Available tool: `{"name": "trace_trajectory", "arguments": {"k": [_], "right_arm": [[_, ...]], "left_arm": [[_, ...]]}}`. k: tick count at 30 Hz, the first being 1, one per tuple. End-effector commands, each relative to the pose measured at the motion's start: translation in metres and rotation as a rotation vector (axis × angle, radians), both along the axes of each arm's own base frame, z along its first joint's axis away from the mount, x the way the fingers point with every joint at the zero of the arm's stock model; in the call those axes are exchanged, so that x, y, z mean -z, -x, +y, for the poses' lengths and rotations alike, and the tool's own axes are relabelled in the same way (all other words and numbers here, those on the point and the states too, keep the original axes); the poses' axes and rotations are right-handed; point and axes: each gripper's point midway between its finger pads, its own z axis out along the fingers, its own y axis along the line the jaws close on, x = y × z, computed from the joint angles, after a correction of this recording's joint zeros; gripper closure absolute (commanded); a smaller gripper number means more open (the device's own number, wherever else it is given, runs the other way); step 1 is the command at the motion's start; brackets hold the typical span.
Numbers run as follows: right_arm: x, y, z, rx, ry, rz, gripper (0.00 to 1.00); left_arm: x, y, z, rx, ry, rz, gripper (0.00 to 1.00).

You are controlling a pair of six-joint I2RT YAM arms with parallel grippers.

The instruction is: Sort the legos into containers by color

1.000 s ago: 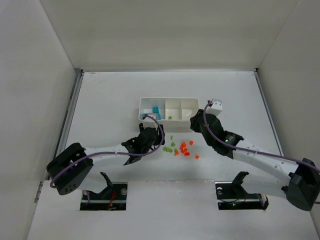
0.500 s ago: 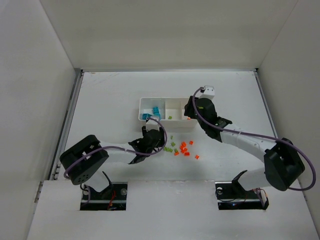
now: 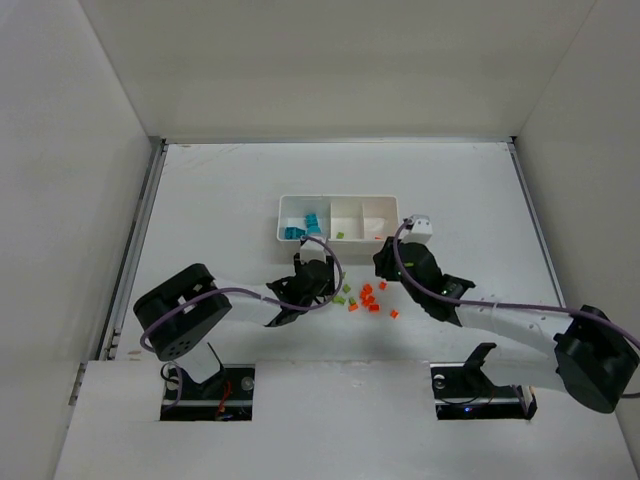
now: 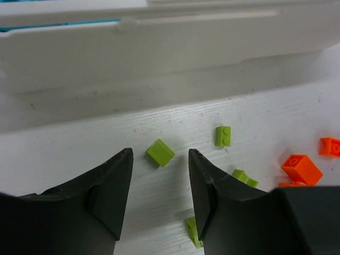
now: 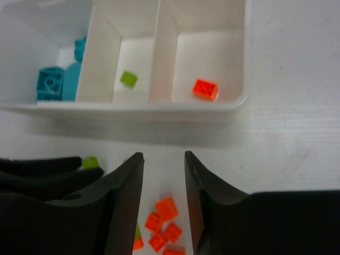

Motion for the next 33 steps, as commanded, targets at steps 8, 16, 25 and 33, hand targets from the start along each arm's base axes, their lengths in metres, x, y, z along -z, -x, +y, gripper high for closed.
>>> {"name": "trace_trajectory", "arguments": {"k": [8,16,25,33], "right_arm": [[0.040,0.037,0.006,-0.001,-0.019,0.102,0.51],[0.065,0.042,0.003,0.040,0.057,0.177,0.52],[0.074,0.045,-0.002,0.082,0.107,0.187,0.53],[0.075,0.042,0.003,0.076,0.122,0.183,0.55]], "left_arm": [[-0.015,-0.017,-0.016,-0.024,0.047,-0.040,0.67],[-0.038,-0.014,-0.018,-0.008,0.079,-0.069,0.81],[-0.102,-0.017,-0.023,0.015,0.171,-0.156,0.81],[-0.147,-0.054,-0.041,-0.003,0.241,-0.229,0.81]]}}
